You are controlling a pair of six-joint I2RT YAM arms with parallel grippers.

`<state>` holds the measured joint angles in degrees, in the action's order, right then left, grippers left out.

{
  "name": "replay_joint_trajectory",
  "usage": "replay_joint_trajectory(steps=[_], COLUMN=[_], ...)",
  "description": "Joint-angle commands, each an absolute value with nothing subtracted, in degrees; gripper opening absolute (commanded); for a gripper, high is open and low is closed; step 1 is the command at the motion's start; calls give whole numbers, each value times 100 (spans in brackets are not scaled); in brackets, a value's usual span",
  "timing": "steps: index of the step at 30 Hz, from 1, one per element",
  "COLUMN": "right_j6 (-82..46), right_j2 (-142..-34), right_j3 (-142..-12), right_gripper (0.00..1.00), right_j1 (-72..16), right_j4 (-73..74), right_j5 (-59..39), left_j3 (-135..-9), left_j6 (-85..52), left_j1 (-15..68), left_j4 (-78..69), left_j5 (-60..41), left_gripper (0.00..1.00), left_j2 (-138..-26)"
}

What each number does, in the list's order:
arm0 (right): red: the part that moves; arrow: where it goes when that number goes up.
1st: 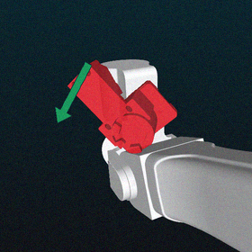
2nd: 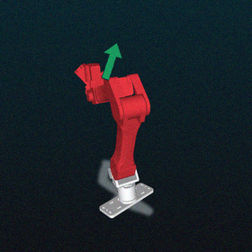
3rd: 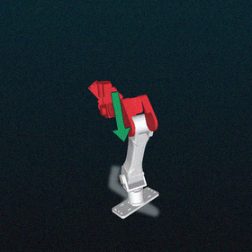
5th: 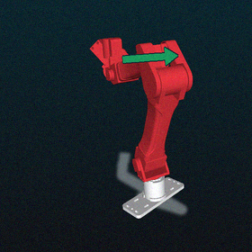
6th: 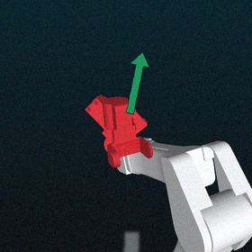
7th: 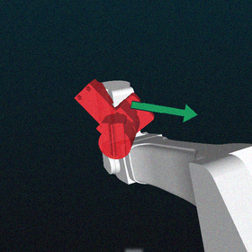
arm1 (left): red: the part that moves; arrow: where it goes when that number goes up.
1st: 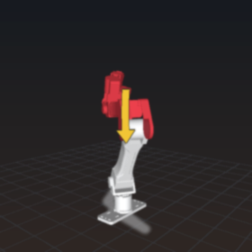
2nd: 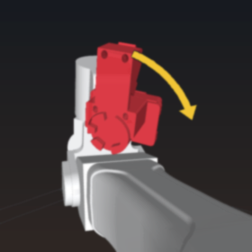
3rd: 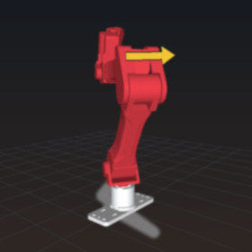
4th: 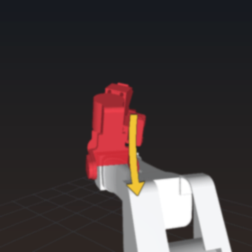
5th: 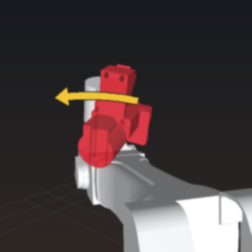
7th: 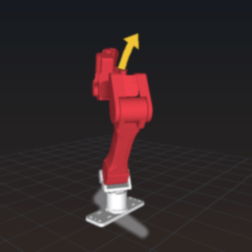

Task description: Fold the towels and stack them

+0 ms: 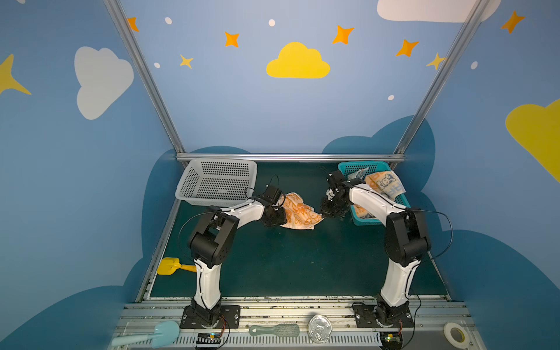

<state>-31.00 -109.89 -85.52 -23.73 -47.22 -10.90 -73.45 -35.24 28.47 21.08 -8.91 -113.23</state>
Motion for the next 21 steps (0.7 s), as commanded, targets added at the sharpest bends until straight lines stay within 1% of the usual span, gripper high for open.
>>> replay_joint_trajectory(steps=[1, 7, 9, 13, 19, 21], right_j6=[-3051, -3046, -3050, -3054, -3084, -3085], right_j2=[-10854, -10890, -10890, -10890, -10833, -10820], right_j3=[-8465, -8482, -8483, -8473, -8370, -8346], right_gripper=[0, 0, 0, 0, 0, 0], right_j1=[-2351, -2352, -2355, -2353, -2349, -2355], right_j4=[-4676, -4676, -4661, -4643, -4588, -4574], right_j5=[-1169, -1169, -1185, -1203, -1230, -1238], left_j3=[-7277, -7321, -7321, -7262, -7106, -7097], left_j6=[-3381, -3300, -3279, -3264, -3270, -3246], left_j1=[2909, 3006, 3026, 3045, 3067, 3067], left_j4=[2503, 2575, 2585, 2541, 2390, 2375], left_j5=[-874, -775, -769, -791, -783, -756], left_gripper=[38, 32, 26, 17, 14, 10], left_j2=[-11711, -11775, -11783, -11793, -11772, -11758])
